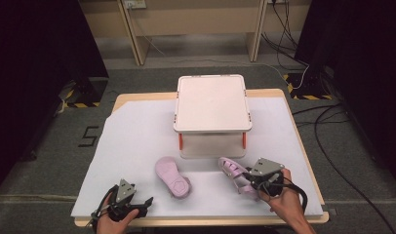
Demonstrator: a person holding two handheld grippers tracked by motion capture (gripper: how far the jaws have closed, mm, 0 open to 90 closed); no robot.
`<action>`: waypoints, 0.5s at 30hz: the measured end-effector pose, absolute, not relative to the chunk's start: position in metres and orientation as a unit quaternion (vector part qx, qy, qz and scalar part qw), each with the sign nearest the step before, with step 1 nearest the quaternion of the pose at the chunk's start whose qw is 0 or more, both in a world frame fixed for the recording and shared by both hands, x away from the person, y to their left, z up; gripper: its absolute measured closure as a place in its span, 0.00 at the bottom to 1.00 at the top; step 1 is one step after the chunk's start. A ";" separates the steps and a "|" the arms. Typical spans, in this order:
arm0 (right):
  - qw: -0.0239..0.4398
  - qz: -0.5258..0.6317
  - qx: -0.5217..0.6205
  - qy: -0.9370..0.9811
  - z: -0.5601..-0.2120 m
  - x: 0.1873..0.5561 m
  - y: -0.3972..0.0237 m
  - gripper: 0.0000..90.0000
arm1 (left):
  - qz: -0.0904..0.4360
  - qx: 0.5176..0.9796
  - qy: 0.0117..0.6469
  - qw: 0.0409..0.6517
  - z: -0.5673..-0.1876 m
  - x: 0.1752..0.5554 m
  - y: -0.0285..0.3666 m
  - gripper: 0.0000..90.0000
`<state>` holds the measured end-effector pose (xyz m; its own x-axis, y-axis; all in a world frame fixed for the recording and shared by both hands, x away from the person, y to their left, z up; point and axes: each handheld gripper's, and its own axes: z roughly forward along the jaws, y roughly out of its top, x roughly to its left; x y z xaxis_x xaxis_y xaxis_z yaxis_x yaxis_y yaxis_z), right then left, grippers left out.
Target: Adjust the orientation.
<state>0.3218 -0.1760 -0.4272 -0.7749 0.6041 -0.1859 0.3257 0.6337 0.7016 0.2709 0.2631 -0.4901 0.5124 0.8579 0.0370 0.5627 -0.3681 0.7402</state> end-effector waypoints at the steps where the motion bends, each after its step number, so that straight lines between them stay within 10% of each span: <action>1: 0.180 0.350 0.269 0.879 -0.428 0.318 -0.177 0.87 | 0.215 0.799 0.444 0.343 -0.490 0.271 0.263 0.19; 9: 0.118 0.351 0.286 0.884 -0.443 0.324 -0.176 0.87 | 0.215 0.799 0.444 0.344 -0.490 0.271 0.263 0.19; 15: 0.103 0.373 0.336 0.859 -0.452 0.342 -0.187 0.67 | 0.216 0.798 0.444 0.345 -0.489 0.271 0.263 0.19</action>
<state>0.3418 -0.1869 -0.4522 -0.7532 0.6535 0.0743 0.5006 0.4964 0.7092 0.2711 0.2633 -0.4894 0.5134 0.8573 0.0385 0.5590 -0.3681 0.7430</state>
